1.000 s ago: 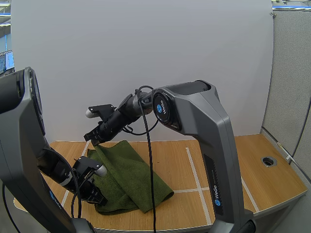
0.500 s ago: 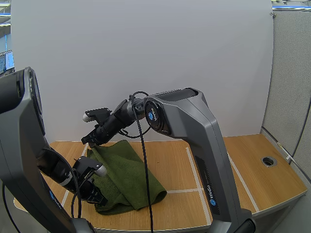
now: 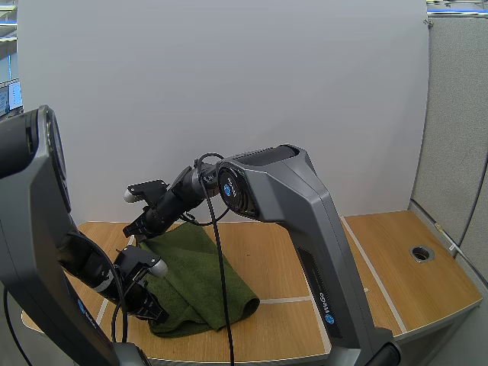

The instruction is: Fold the towel

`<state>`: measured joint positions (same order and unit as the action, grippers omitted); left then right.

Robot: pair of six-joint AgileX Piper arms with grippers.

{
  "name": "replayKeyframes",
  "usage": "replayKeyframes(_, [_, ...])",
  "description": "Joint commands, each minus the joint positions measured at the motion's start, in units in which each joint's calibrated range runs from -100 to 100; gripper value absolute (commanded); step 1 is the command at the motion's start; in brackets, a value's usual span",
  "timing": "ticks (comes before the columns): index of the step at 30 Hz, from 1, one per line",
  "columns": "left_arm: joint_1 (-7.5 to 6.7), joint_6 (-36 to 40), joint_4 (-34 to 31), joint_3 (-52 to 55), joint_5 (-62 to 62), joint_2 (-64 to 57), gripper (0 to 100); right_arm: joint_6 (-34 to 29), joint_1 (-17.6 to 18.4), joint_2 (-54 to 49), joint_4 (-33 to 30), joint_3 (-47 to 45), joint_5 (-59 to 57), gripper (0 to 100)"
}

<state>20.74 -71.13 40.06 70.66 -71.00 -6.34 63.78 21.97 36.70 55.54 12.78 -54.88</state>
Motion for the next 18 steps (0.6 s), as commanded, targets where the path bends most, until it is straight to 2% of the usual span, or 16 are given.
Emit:
replayKeyframes(1, [-0.22,-0.58,-1.26,1.08,2.42,0.51,0,0.27,0.02,0.09,0.32,0.4,0.8,5])
replayKeyframes(2, [-0.22,-0.58,-1.26,1.08,2.42,0.51,0,0.27,0.02,0.09,0.32,0.4,0.57,11])
replayKeyframes(4, [-0.22,-0.58,-1.26,1.08,2.42,0.51,0,0.27,0.02,0.09,0.32,0.4,-0.21,41])
replayKeyframes(7, [-0.22,-0.58,-1.26,1.08,2.42,0.51,0,0.27,0.02,-0.46,0.32,0.4,-1.15,81])
replayKeyframes(8, [-0.22,-0.58,-1.26,1.08,2.42,0.51,0,0.27,0.02,-1.03,0.32,0.4,-1.5,92])
replayKeyframes(9, [-0.22,-0.58,-1.26,1.08,2.42,0.51,0,0.27,0.02,-1.48,0.14,0.4,-1.98,99])
replayKeyframes(15, [-0.22,-0.58,-1.26,1.08,2.23,0.51,0,-4.31,-0.84,-7.18,-6.94,0.4,-3.88,100])
replayKeyframes(18, [-0.22,-0.58,-1.26,1.08,2.23,0.51,0,-5.44,-2.16,-9.64,-8.39,0.4,-9.36,100])
